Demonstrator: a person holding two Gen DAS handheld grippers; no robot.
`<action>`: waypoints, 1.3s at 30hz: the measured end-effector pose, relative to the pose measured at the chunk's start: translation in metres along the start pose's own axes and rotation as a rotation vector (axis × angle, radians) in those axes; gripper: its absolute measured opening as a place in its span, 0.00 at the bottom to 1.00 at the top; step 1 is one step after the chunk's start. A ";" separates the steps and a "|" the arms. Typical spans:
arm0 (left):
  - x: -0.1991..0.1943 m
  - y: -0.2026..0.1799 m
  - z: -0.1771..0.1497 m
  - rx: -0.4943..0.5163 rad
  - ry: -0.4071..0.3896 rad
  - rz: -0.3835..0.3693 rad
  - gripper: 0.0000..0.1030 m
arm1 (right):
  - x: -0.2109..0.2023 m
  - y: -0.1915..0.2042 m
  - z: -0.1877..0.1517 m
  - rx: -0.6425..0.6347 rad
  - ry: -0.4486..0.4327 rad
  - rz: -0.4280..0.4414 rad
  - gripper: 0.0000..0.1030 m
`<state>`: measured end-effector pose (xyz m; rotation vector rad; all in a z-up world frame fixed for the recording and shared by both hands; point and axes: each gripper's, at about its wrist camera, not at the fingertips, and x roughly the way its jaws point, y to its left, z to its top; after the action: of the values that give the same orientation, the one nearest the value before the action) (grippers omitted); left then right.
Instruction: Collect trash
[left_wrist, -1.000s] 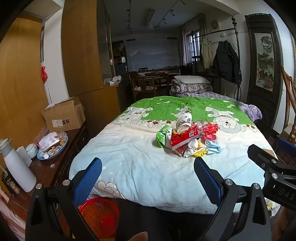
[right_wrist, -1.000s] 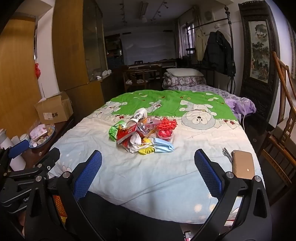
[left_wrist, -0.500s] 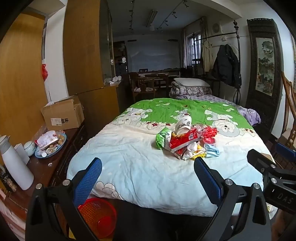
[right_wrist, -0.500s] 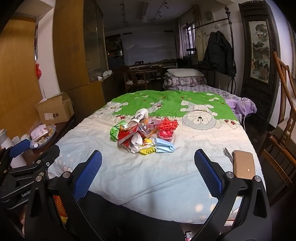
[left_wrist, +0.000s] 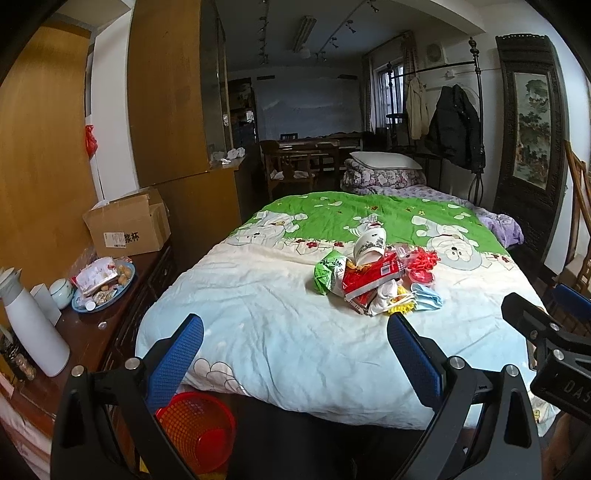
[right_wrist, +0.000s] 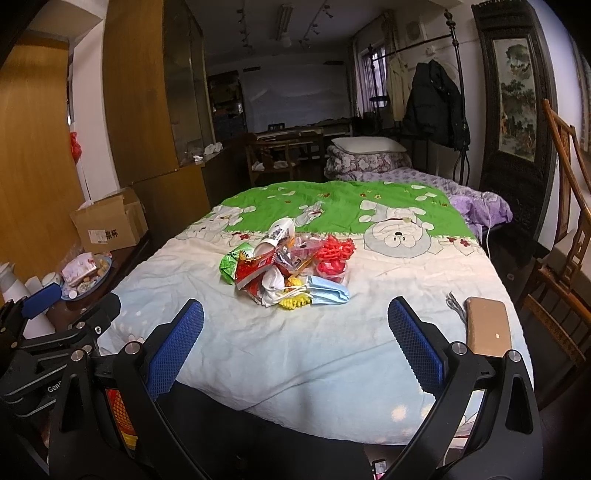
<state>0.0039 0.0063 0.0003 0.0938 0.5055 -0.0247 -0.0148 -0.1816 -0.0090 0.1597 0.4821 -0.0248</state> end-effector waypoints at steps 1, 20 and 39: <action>0.000 0.000 0.000 0.000 -0.001 0.001 0.94 | 0.000 -0.001 0.000 0.006 0.001 0.000 0.93; 0.001 -0.001 -0.001 0.003 0.000 0.002 0.94 | 0.003 -0.001 -0.001 0.003 0.005 -0.002 0.93; 0.000 -0.001 -0.001 0.003 0.002 0.001 0.94 | 0.003 0.001 -0.002 -0.005 0.005 0.001 0.93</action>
<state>0.0039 0.0057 -0.0004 0.0971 0.5078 -0.0241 -0.0135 -0.1807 -0.0121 0.1549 0.4870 -0.0218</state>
